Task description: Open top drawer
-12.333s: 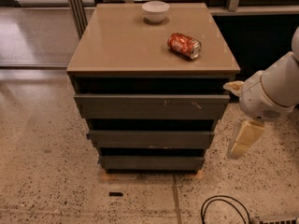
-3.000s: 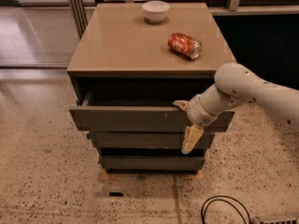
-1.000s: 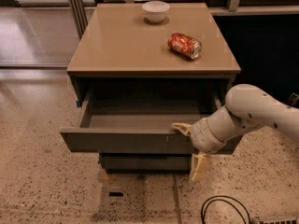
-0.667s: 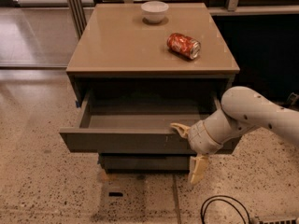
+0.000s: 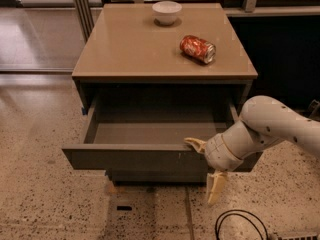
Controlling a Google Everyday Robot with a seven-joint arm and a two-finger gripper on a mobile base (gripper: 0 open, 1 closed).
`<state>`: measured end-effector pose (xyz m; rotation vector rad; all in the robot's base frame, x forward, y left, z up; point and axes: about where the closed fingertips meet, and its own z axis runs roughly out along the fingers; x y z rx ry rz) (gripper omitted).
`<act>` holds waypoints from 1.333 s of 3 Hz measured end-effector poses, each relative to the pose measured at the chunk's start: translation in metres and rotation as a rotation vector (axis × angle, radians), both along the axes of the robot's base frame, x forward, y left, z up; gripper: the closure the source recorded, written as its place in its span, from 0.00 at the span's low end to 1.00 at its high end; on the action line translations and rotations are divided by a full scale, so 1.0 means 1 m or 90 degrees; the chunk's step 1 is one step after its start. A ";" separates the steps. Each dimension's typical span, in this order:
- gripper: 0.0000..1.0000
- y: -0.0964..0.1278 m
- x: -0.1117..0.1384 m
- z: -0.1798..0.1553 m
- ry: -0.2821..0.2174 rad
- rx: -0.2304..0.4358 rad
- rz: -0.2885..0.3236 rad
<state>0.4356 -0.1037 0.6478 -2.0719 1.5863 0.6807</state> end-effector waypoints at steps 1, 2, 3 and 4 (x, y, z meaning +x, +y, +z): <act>0.00 0.000 0.000 0.000 0.000 0.000 0.000; 0.00 0.001 -0.004 0.002 0.003 0.001 0.006; 0.00 0.002 -0.011 0.003 0.008 0.002 0.013; 0.00 -0.002 -0.036 0.002 0.035 0.011 0.012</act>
Offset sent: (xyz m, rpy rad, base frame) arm -0.0143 0.0043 0.0001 0.0026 0.0165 0.0356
